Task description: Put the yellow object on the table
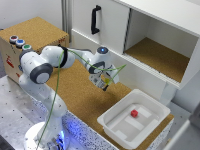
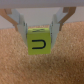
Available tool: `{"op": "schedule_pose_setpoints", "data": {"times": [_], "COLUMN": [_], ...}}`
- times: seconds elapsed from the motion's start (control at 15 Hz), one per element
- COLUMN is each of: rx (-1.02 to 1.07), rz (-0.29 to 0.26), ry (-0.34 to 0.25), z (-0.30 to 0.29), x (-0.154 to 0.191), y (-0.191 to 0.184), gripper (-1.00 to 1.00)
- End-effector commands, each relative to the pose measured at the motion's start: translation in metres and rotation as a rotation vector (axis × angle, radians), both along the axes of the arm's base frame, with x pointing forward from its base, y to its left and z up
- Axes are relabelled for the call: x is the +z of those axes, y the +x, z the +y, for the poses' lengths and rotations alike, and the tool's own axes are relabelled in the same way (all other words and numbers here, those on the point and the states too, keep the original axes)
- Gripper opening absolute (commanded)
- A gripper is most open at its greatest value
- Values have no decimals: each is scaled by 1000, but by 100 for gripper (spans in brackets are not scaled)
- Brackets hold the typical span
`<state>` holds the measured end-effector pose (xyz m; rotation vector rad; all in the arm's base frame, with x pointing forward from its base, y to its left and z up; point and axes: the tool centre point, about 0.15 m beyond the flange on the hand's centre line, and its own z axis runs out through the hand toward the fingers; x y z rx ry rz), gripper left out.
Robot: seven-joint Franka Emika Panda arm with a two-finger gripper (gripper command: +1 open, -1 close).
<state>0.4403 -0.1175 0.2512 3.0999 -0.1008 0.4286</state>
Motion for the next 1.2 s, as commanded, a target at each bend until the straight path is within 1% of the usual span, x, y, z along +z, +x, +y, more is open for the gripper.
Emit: {"op": "schedule_pose_setpoints", "data": {"times": [0.0,0.07,0.2,0.4,0.53,1.13], "rx": [55,59,56,10,-12,-12], "rz": [103,115,93,12,-33,-33], "ry": [-37,-37,-33,-1,0,0], "z": [-9,-9,-7,-4,1,1], "x": [-36,-33,-14,35,78,78], "y": [20,18,10,-6,-17,-17], "gripper": [-100,100,100,100,100,100]}}
